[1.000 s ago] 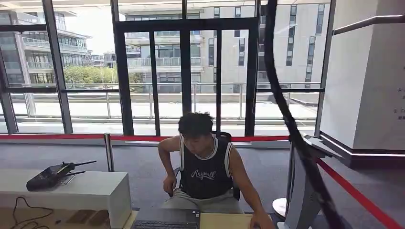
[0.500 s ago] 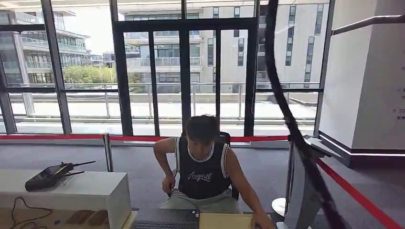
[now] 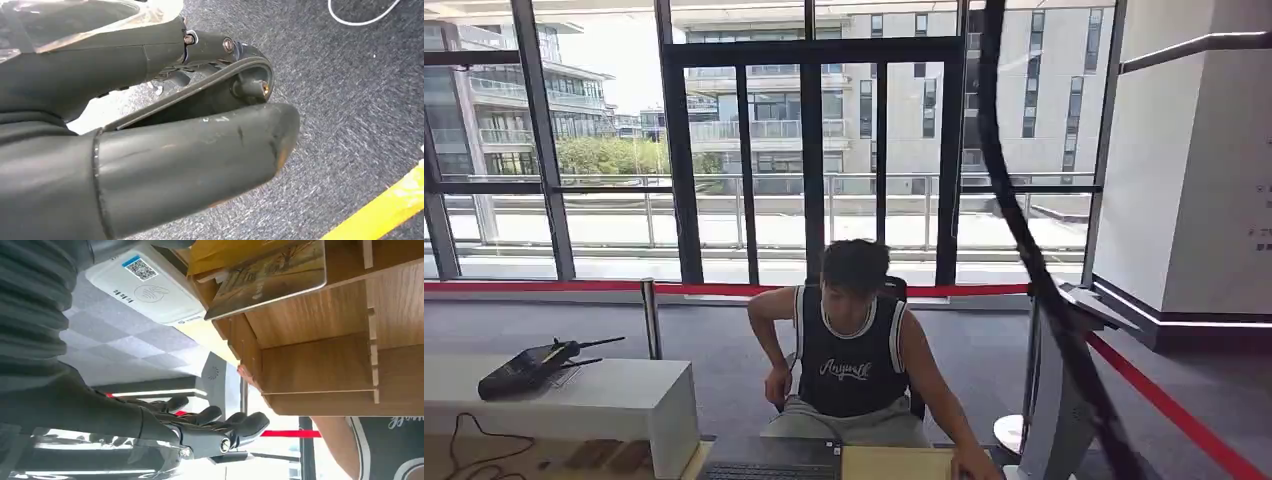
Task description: Pass the card to the sensor for recognition and then transmit it.
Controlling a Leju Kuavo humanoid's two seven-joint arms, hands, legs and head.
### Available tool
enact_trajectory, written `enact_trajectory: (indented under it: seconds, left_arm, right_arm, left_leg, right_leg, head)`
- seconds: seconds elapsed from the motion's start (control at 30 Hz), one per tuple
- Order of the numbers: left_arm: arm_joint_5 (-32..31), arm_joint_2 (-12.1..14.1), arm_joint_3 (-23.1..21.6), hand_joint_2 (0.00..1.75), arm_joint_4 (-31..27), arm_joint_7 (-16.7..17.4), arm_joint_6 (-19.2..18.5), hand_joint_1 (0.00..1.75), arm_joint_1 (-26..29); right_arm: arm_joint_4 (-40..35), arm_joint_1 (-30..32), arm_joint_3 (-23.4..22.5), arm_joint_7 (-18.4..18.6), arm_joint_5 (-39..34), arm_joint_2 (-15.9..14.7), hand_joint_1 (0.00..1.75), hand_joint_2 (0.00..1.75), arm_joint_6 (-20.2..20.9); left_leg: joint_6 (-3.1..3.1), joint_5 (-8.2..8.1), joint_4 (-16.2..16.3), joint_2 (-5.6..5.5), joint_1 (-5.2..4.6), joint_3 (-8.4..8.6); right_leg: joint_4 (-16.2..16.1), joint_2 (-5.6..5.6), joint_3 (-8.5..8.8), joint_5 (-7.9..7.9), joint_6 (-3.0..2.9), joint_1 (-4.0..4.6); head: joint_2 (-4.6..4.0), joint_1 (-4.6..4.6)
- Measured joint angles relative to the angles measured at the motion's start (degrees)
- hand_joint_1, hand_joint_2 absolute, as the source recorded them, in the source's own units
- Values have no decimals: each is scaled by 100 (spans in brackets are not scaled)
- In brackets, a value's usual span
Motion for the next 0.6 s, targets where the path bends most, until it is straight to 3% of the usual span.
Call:
enact_trajectory:
  seconds: [0.6]
  left_arm:
    - [-48, -39, -28, 0, 39, -7, -24, 0, 0]
  right_arm:
    - [-4, 37, -4, -142, -31, 4, 0, 175, -66]
  left_leg:
    - [0, 0, 0, -1, 0, -1]
  right_leg:
    - [0, 0, 2, 0, 0, 0]
  head:
    - [0, 9]
